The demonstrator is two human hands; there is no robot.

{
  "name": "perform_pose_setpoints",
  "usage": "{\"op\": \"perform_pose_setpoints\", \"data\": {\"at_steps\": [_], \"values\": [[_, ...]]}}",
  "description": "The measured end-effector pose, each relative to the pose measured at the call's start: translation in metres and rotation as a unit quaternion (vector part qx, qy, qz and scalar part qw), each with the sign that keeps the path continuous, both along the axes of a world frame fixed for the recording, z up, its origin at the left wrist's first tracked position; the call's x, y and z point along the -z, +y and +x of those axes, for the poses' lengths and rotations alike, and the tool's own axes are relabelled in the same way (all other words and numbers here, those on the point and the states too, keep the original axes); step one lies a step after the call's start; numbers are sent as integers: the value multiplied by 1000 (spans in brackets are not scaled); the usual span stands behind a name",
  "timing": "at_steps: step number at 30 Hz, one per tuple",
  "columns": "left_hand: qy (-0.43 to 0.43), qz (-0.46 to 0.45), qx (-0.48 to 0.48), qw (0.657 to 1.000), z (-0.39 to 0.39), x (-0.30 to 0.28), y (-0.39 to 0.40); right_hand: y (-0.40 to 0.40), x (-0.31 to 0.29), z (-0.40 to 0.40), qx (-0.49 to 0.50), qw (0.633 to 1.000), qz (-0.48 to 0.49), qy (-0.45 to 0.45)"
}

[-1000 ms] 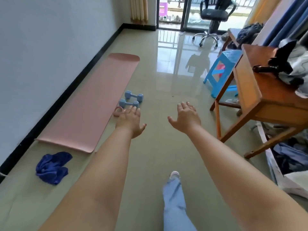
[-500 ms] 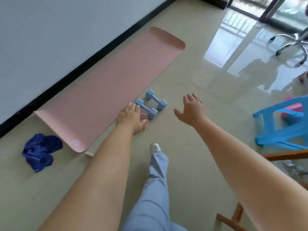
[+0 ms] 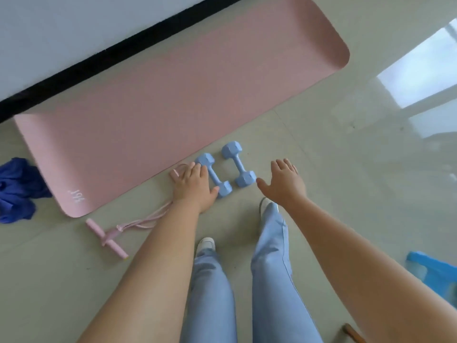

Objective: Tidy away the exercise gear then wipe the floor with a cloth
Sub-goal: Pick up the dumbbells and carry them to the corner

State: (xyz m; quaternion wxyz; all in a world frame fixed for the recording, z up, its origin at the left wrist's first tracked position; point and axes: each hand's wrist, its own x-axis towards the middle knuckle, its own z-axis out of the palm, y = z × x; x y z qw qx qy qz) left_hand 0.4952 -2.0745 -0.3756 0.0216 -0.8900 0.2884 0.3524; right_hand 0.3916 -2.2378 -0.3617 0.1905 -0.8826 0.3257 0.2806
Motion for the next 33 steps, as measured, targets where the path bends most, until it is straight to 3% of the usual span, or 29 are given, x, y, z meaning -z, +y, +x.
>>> {"op": "perform_pose_setpoints", "data": {"at_steps": [8,14,18,22,27,33], "values": [[21,36,-177,983,22,149,-85,-97,159,61,-63,995,55,45],[50,94,-276,955,26,300,-99,-107,314,99,-58,990,87,93],[60,94,-380,918,34,415,-103,-105,424,118,-76,980,111,148],[51,89,-430,897,38,499,-114,-95,507,126,-48,985,118,119],[2,91,-466,880,40,535,-116,-91,543,127,26,992,113,54],[21,108,-397,911,38,502,-133,-103,516,114,24,992,109,52]]}}
